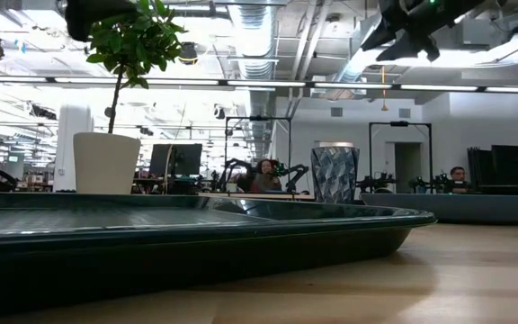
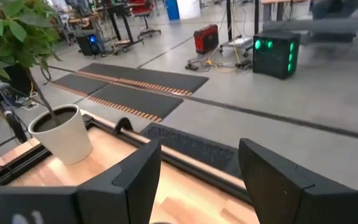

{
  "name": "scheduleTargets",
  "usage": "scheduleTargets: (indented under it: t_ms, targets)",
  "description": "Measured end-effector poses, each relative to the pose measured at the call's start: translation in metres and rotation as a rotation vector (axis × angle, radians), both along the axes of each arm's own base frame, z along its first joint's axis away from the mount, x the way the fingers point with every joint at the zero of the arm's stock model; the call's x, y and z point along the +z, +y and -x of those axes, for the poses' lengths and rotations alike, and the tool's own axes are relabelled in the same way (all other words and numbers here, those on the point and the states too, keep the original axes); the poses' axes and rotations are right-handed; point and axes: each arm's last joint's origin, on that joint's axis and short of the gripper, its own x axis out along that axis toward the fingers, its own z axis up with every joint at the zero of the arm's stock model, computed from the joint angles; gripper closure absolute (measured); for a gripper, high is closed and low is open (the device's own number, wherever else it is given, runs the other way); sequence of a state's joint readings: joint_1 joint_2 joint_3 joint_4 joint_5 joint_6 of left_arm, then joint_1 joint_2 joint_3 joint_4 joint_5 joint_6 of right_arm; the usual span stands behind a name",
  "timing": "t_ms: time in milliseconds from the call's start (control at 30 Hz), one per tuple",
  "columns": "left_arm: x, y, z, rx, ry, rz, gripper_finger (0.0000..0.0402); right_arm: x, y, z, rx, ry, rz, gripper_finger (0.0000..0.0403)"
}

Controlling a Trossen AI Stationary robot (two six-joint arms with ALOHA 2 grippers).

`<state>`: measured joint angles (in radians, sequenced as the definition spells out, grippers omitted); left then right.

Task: Pick and place plate/cup/fork/spoon on tray
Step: Put the blue cup on the black tray

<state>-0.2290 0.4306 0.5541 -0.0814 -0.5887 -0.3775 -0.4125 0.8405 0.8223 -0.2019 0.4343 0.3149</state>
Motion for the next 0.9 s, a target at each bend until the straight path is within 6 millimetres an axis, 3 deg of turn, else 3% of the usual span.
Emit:
scheduleTargets:
  t_ms: [200,433,900]
  targets:
    - [0.004,0.0,-0.026,0.036,0.115,-0.015,0.0125,-0.007,0.002,0.001,0.029,0.011,-0.097,0.0163]
    - [-0.006,0.01,-0.051,0.005,0.208,0.032,0.0125,-0.019,0.002,-0.006,0.059,0.057,-0.193,0.0163]
    - [-0.03,0.063,-0.077,-0.036,0.306,0.198,0.0125,-0.064,-0.015,-0.059,0.062,0.208,-0.273,0.0163]
